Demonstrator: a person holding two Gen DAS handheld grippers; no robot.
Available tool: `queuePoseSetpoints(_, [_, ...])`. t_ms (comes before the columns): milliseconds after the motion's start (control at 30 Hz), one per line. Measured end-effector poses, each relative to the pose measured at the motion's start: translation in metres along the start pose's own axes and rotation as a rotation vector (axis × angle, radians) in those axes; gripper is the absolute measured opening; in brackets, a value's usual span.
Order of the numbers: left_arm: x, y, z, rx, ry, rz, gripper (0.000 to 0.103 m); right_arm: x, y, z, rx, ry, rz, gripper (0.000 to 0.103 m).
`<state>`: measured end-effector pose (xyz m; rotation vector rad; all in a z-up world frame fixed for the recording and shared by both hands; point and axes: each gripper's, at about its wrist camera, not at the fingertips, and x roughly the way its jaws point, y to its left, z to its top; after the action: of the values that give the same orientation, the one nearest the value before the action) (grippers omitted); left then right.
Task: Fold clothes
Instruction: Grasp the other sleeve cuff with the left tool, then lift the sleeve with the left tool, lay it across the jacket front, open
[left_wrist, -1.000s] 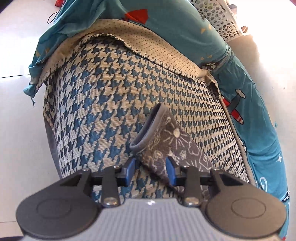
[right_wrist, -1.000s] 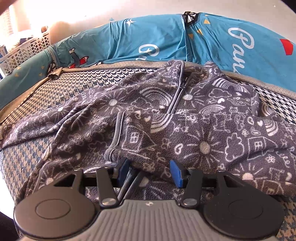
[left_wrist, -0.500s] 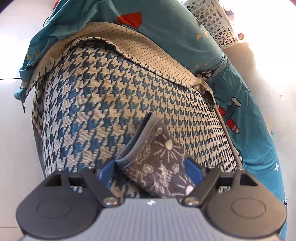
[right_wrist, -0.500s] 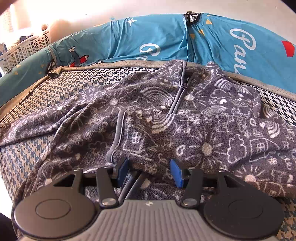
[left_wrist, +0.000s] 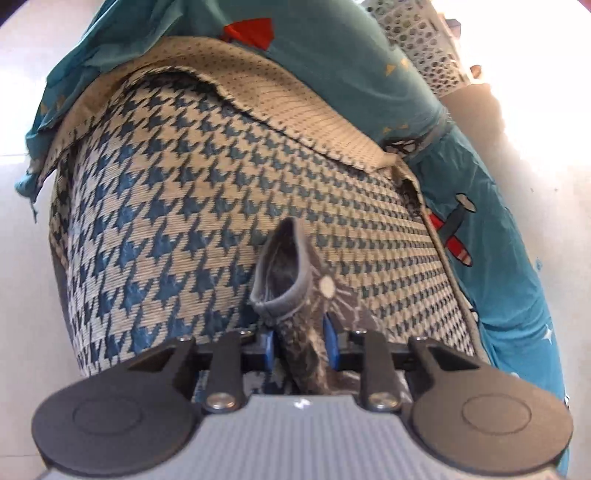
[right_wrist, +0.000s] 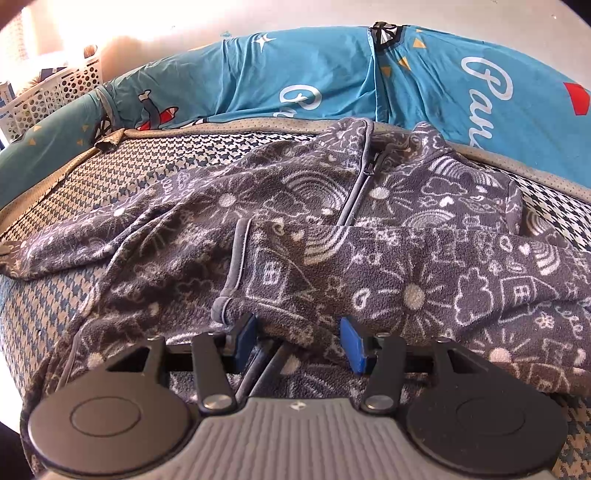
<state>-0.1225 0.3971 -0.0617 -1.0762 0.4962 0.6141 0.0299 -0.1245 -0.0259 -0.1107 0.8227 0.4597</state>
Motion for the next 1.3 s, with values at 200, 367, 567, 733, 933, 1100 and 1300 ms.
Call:
queuePoseSetpoints(200, [-0.002, -0.003, -0.001, -0.003, -0.018, 0.042, 0.007, -0.003, -0.002, -0.001, 0.001, -0.001, 0.007, 0.049])
queuePoseSetpoints(367, [-0.007, -0.022, -0.004, 0.040, -0.019, -0.001, 0.005, -0.007, -0.006, 0.000, 0.009, 0.002, 0.006, 0.049])
queuePoseSetpoints(567, [-0.003, -0.065, -0.028, 0.039, 0.100, -0.226, 0.005, -0.017, -0.014, 0.004, 0.043, -0.011, -0.003, 0.049])
queuePoseSetpoints(733, [0.004, -0.118, -0.055, 0.106, 0.169, -0.361, 0.005, -0.027, -0.024, 0.007, 0.076, -0.034, -0.010, 0.049])
queuePoseSetpoints(933, [0.026, -0.183, -0.103, 0.118, 0.287, -0.487, 0.005, -0.039, -0.037, 0.010, 0.116, -0.061, -0.018, 0.049])
queuePoseSetpoints(1100, [0.043, -0.243, -0.149, 0.180, 0.373, -0.578, 0.005, -0.048, -0.052, 0.009, 0.147, -0.076, -0.042, 0.049])
queuePoseSetpoints(1300, [0.049, -0.304, -0.218, 0.295, 0.517, -0.705, 0.005, -0.063, -0.081, 0.006, 0.196, -0.095, -0.086, 0.049])
